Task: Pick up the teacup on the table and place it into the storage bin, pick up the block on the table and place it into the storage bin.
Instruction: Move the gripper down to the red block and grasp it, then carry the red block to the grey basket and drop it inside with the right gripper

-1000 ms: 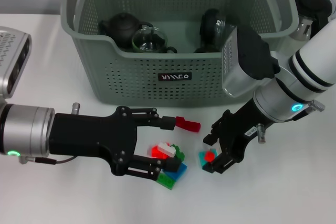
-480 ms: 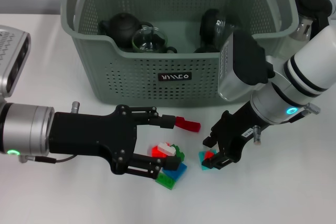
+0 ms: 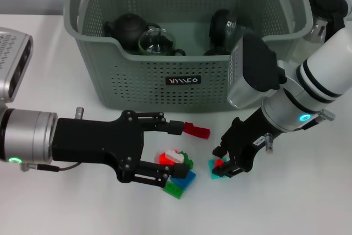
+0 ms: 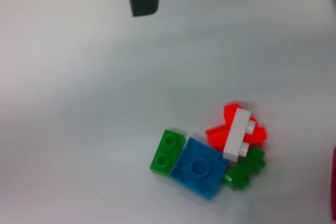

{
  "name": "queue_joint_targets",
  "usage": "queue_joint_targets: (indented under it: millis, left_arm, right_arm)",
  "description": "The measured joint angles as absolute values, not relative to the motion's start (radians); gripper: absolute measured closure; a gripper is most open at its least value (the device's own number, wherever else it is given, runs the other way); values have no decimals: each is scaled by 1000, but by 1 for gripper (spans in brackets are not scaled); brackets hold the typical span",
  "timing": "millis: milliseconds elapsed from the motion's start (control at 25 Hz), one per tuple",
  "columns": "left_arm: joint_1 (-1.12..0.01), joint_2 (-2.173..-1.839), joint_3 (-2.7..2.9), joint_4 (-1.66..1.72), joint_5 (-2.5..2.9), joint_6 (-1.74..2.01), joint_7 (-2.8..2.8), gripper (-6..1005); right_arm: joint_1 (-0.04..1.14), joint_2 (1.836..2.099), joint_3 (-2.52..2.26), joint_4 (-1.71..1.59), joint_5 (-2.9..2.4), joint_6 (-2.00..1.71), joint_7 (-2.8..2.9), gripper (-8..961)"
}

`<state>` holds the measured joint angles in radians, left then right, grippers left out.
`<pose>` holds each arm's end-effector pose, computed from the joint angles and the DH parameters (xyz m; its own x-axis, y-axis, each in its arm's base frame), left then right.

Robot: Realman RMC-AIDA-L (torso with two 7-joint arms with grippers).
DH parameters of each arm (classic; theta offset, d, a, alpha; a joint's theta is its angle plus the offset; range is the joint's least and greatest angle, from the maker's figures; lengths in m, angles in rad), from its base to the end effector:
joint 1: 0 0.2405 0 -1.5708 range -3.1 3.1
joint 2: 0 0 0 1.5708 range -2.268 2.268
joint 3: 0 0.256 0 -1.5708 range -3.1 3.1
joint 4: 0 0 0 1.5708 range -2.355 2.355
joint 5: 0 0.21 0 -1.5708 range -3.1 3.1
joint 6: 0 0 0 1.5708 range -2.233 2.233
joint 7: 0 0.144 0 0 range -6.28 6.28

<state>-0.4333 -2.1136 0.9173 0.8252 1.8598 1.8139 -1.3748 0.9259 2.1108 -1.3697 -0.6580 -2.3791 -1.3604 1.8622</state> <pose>-0.2251 0.2829 -0.0064 0.8158 0.2242 0.5331 0.2192 -0.9729 0.0736 0.1693 0.3653 -0.0912 0.9351 -0.1625 0.3149 -0.1766 -0.9842 0.0164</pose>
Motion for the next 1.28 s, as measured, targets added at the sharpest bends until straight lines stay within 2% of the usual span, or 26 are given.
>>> queue_joint_targets:
  millis: [120, 240, 880, 1120, 1280]
  left_arm:
    - [-433, -2115, 917, 825, 1861, 1813, -1375, 182]
    - [-432, -2115, 917, 825, 1861, 1813, -1375, 182]
    - [-429, -2115, 917, 824, 1860, 1813, -1380, 183]
    - [-430, -2114, 917, 824, 1859, 1813, -1380, 184]
    - [-430, -2114, 912, 824, 1859, 1812, -1380, 184]
  right_arm:
    - [925, 2111, -1377, -658, -2379, -1360, 1862, 419]
    - [924, 2111, -1380, -658, -2379, -1359, 1862, 592]
    - [926, 2111, -1407, -658, -2366, -1357, 1862, 590]
    - [926, 2111, -1410, -665, -2365, -1354, 1868, 636]
    - [925, 2110, -1410, -671, -2365, -1350, 1872, 717]
